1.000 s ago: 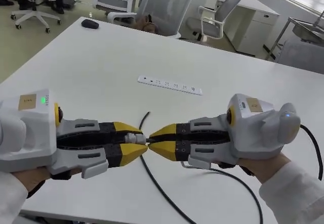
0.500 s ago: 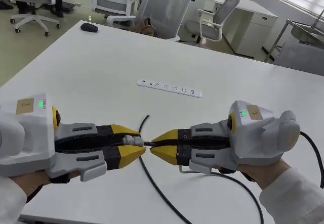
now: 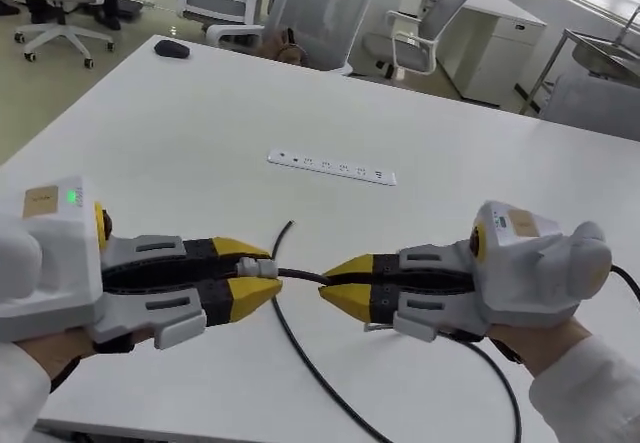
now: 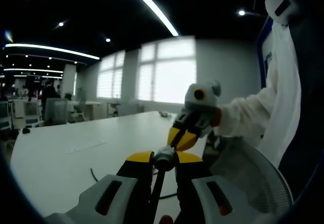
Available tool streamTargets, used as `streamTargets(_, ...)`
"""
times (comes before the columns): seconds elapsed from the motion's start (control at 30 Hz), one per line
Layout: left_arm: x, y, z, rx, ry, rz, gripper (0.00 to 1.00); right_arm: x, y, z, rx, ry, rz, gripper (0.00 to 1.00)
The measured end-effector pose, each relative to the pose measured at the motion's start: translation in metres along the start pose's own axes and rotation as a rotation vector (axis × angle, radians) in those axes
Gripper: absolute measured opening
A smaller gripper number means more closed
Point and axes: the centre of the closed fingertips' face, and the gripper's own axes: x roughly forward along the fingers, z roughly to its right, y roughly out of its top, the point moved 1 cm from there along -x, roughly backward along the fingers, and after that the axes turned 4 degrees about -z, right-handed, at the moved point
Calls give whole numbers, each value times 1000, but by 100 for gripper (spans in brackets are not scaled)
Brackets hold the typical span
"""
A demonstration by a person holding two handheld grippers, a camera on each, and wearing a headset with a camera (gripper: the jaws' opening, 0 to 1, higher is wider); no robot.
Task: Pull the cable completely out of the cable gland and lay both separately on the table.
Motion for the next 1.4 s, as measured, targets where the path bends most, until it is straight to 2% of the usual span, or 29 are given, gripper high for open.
streamTargets(0.5, -3, 2, -3, -10, 15, 11, 18, -17, -16, 4, 48, -45, -15, 3)
streamTargets(1.17, -1, 2, 1, -7, -5, 7, 18, -14, -21, 4, 72, -34, -24, 4)
streamTargets(1.4, 1, -2, 4, 3, -20, -14, 18, -13, -9, 7, 48, -51, -4, 17)
